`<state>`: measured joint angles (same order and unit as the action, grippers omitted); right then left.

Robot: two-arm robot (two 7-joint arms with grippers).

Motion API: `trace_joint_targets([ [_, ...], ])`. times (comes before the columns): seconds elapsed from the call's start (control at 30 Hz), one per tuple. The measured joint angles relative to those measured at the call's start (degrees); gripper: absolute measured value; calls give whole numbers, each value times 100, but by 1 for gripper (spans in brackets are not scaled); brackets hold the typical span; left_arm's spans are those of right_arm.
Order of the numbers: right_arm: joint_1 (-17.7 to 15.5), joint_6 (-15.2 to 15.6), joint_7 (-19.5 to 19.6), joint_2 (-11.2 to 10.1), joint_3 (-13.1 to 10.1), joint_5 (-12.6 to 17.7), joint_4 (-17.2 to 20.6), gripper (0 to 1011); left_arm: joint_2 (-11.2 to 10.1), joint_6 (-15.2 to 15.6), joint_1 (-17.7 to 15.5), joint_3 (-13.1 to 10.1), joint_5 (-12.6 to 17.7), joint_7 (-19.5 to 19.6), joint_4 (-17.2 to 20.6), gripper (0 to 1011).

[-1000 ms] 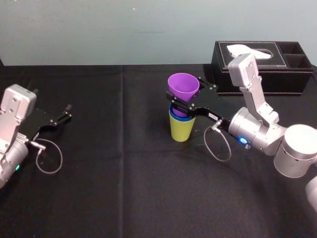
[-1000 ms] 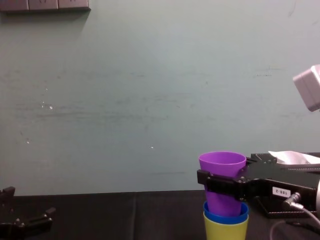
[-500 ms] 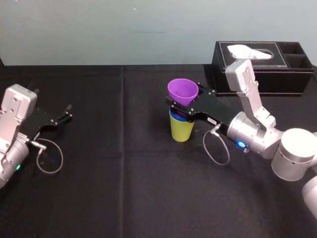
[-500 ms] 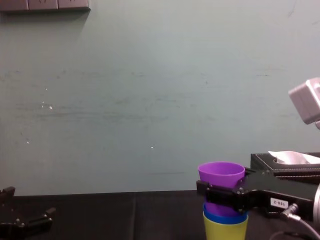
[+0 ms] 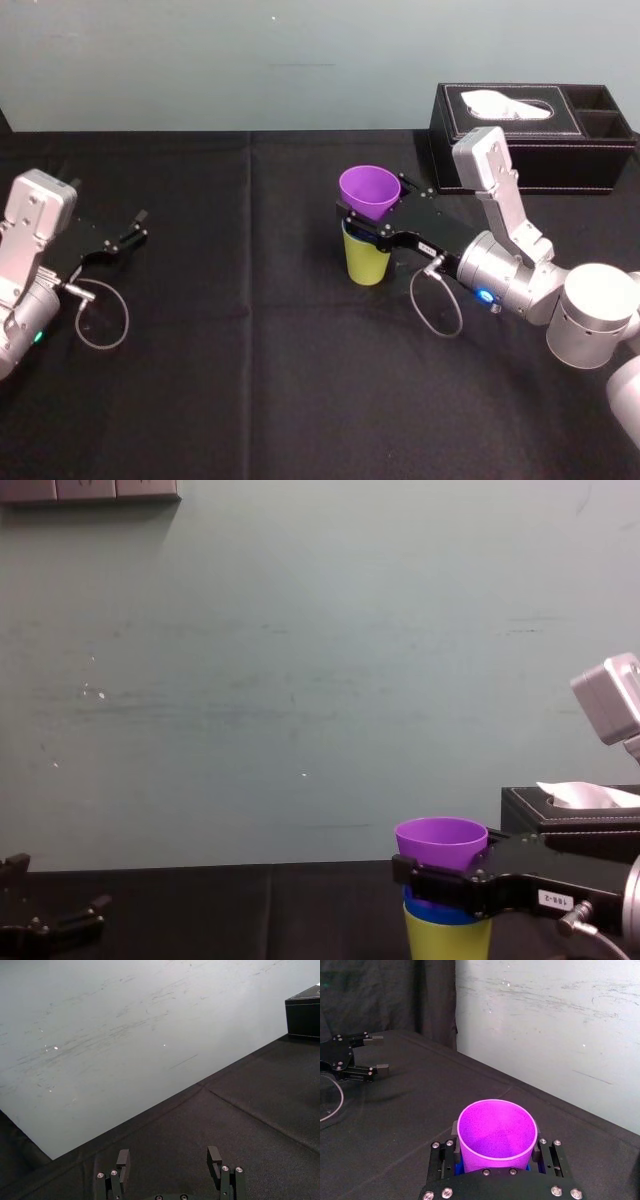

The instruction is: Stack the three plastic cups sequentially using one hand.

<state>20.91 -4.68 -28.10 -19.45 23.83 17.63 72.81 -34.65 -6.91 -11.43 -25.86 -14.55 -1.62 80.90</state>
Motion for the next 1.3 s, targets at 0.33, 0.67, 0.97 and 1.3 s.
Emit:
trace_joint_targets([
  [0.33, 0, 3, 0, -5, -2, 2, 9, 820, 0, 0, 0, 0, 0, 0, 0, 1011],
  [0.67, -4, 3, 2, -9, -2, 5, 15, 1002, 0, 0, 0, 0, 0, 0, 0, 1011],
  [0.97, -377, -112, 266, -102, -233, 34, 561, 1002, 0, 0, 0, 0, 0, 0, 0, 1011],
  [1.3, -914, -151, 1069, -19, -710, -159, 1055, 1002, 0, 0, 0, 0, 0, 0, 0, 1012],
])
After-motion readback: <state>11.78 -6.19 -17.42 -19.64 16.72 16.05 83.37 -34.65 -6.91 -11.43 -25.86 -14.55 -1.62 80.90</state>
